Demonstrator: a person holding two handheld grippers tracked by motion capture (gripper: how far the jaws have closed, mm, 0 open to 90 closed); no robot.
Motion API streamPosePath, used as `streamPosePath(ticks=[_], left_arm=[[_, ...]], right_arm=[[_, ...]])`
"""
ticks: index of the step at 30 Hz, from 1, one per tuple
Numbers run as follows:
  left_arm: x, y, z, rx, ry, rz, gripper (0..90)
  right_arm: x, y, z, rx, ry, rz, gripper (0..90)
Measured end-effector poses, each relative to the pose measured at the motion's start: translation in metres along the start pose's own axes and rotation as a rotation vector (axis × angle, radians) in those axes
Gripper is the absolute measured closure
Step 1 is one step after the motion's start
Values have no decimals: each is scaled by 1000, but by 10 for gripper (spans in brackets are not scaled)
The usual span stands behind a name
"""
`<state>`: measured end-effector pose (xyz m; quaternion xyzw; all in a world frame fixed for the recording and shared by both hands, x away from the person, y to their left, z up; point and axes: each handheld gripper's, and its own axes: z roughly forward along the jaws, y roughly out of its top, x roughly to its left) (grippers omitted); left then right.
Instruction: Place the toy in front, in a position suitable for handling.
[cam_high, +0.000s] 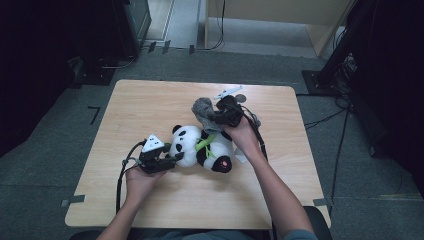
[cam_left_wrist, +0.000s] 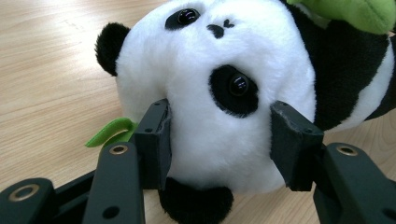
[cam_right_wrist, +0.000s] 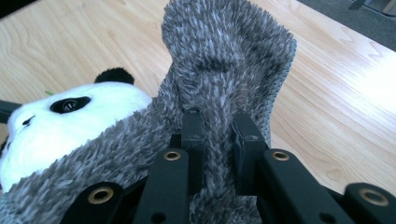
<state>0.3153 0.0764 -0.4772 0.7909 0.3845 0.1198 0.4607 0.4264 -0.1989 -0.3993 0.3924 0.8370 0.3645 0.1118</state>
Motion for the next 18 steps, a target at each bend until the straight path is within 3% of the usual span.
streamPosePath(ticks=[5, 9, 11, 18], left_arm=[[1, -1, 0, -7, -5, -1, 455], [-1, 0, 0, -6, 6, 0, 454], [-1, 0, 0, -8, 8, 1, 454], [-3, 0, -1, -10, 18, -1, 452]], right_arm=[[0, 4, -16, -67, 18, 16, 794], [14, 11, -31, -133, 44, -23, 794], [23, 15, -34, -136, 56, -40, 794], [55, 20, -15, -110, 137, -114, 792]])
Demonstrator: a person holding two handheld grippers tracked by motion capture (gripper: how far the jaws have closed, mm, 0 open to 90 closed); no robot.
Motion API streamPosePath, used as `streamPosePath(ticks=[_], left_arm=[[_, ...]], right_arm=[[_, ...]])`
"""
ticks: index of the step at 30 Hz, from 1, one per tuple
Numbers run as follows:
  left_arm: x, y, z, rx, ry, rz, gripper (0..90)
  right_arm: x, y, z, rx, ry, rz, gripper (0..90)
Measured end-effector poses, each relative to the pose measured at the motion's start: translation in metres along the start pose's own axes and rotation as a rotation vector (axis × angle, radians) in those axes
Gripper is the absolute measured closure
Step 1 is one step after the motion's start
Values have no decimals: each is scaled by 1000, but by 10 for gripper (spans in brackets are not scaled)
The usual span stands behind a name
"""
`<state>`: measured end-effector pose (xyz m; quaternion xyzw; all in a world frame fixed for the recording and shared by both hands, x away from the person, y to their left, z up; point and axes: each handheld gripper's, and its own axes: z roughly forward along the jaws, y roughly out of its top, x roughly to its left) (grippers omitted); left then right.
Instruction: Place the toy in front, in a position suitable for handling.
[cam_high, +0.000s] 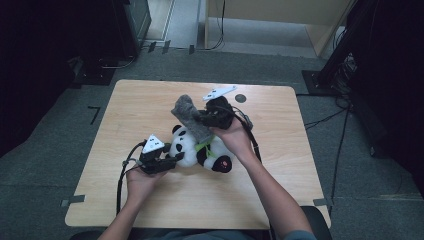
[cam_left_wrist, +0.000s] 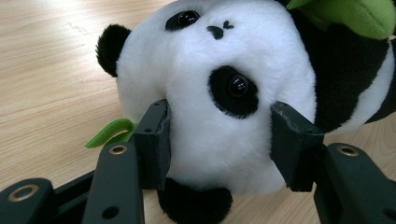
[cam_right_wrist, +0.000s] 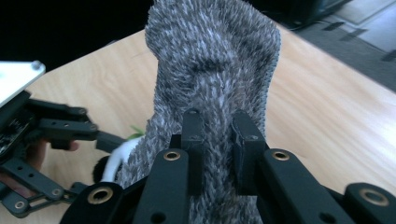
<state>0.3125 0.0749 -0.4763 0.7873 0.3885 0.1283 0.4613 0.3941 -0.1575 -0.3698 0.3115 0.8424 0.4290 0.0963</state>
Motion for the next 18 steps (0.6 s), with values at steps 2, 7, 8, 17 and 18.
streamPosePath(ticks=[2, 7, 8, 17, 18], left_arm=[[-1, 0, 0, -2, 6, -3, 452], [-3, -1, -1, -1, 18, -4, 452], [-3, -1, -1, 1, 19, -4, 452], [0, -1, 2, 1, 9, -16, 454], [0, -1, 2, 4, 5, -22, 457]], right_arm=[[6, -1, 12, 25, 40, -8, 793], [20, -6, 40, 107, 88, -19, 790], [21, -8, 44, 118, 91, -23, 788], [17, -16, 50, 115, 43, -48, 784], [14, -17, 50, 115, 45, -40, 784]])
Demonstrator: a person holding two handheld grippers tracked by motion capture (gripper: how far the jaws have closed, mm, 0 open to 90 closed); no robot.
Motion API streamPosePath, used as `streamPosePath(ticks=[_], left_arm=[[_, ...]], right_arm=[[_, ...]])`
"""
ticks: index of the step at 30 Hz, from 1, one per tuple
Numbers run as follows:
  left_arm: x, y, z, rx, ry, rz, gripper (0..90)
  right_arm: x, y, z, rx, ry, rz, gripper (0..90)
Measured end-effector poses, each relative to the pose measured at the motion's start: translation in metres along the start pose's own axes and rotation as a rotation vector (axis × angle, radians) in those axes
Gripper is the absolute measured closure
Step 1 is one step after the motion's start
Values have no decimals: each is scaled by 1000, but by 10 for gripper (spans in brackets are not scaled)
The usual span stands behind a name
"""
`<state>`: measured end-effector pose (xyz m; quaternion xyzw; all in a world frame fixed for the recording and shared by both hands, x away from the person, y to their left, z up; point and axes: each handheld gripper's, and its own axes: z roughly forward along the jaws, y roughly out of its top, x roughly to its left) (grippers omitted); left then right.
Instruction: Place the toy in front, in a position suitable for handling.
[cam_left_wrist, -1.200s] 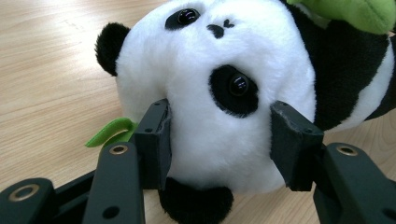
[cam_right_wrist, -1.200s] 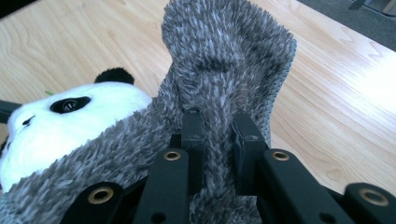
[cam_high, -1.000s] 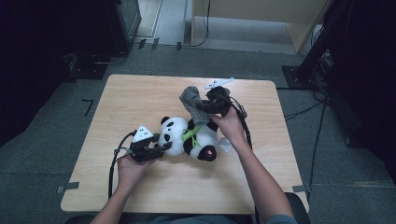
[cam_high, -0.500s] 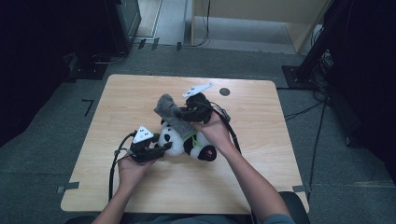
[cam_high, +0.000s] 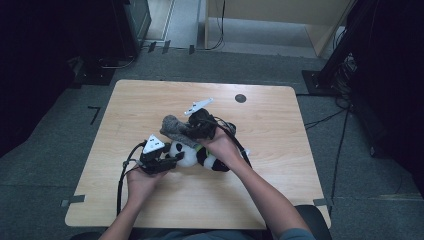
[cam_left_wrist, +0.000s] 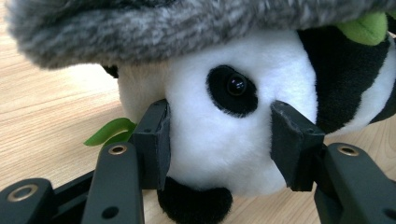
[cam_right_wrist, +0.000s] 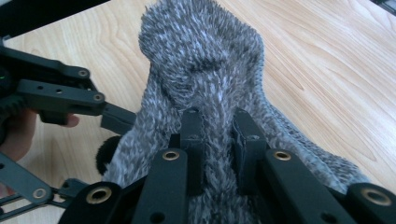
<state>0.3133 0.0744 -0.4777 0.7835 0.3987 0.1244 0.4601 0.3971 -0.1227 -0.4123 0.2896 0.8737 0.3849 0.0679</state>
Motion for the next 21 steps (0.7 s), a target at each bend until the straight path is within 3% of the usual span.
streamPosePath(ticks=[3, 6, 12, 21], left_arm=[[0, 1, 0, 5, 0, 1, 460], [0, 1, 0, 7, 0, 3, 462], [-1, 2, 0, 17, 4, 5, 469], [-2, 2, 0, 13, 7, 12, 474]], right_arm=[[-7, -2, -2, 2, -2, 29, 787], [-14, -4, -6, 20, -54, 37, 790], [-32, -11, -11, 46, -88, 69, 800], [-44, -14, -17, 38, -107, 100, 799]])
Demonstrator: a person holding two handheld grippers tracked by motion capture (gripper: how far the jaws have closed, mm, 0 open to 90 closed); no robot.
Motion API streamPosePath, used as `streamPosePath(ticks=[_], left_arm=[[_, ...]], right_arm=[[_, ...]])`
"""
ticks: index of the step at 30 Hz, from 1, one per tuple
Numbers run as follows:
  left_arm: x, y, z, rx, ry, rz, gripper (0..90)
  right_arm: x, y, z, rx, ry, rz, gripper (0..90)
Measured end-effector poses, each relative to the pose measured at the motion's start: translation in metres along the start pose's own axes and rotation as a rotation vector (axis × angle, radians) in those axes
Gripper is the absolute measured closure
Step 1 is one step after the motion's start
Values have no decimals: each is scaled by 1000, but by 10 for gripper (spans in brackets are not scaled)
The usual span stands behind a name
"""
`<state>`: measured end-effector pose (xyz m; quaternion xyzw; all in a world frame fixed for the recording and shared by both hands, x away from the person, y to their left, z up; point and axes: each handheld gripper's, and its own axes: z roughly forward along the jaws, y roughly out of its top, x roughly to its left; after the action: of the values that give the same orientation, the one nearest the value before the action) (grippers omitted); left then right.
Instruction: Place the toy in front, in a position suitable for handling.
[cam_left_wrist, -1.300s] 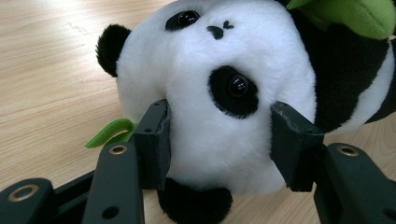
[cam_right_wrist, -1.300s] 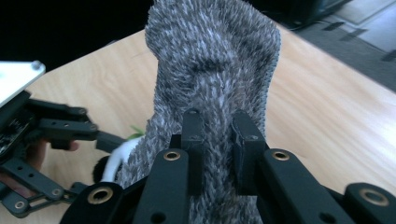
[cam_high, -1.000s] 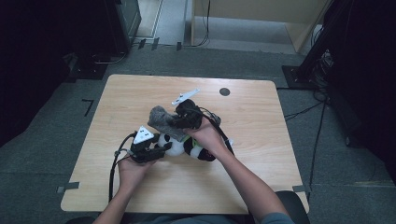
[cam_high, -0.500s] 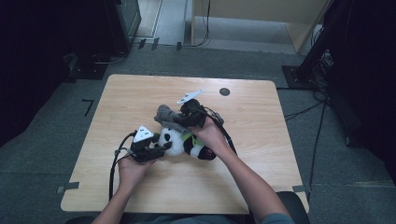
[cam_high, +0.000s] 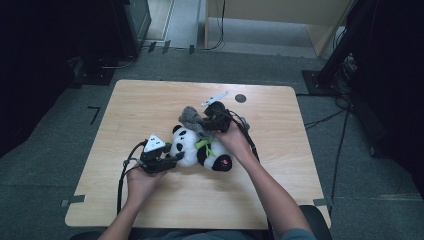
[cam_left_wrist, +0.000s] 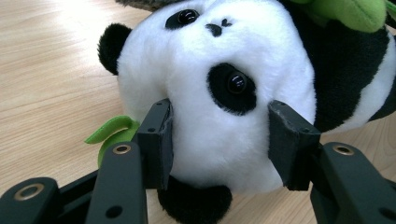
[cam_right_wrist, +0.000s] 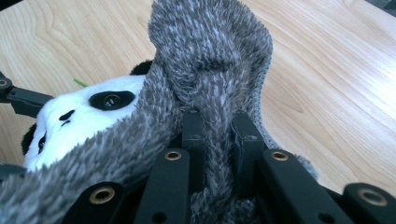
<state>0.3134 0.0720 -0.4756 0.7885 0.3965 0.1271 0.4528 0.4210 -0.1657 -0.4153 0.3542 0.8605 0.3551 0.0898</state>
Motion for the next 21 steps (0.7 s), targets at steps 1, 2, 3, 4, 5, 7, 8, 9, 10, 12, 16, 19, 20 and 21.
streamPosePath(ticks=[1, 2, 3, 4, 5, 7, 8, 9, 10, 12, 16, 19, 20, 21], left_arm=[[0, 0, 0, -1, 0, 0, 474], [0, 0, 0, -1, -1, 0, 474], [0, 0, 0, -2, -2, -1, 474], [1, 0, 0, -2, -4, -1, 474], [1, 0, 0, -2, -5, 0, 474], [1, 0, 0, 1, -6, 0, 474], [1, -1, 0, 1, -7, -3, 474], [2, -1, 0, 0, -8, -4, 474], [2, -1, 0, 0, -9, -5, 474], [3, -1, 0, -3, -12, -9, 474], [4, -2, 0, -8, -19, -11, 470], [3, -1, 0, -4, -14, -9, 468], [3, 0, 0, -4, -12, -11, 468], [3, 0, 0, -1, -10, -9, 468]], right_arm=[[-1, 0, -1, -5, 0, 3, 799], [-3, 0, -2, -9, -5, 6, 799], [-4, 0, -3, -17, -11, 4, 799], [-5, 0, -5, -21, -21, 7, 799], [-6, 0, -7, -23, -27, 9, 800], [-10, 1, -11, -23, -42, 18, 801], [-12, 1, -14, -30, -55, 23, 803], [-15, 0, -17, -34, -66, 30, 804], [-19, -1, -19, -39, -74, 37, 804], [-26, -3, -24, -54, -74, 59, 804], [-35, -4, -40, -127, -58, 94, 804], [-36, -2, -53, -176, -33, 107, 802], [-36, -2, -57, -188, -27, 106, 800], [-36, -2, -62, -197, -25, 104, 800]])
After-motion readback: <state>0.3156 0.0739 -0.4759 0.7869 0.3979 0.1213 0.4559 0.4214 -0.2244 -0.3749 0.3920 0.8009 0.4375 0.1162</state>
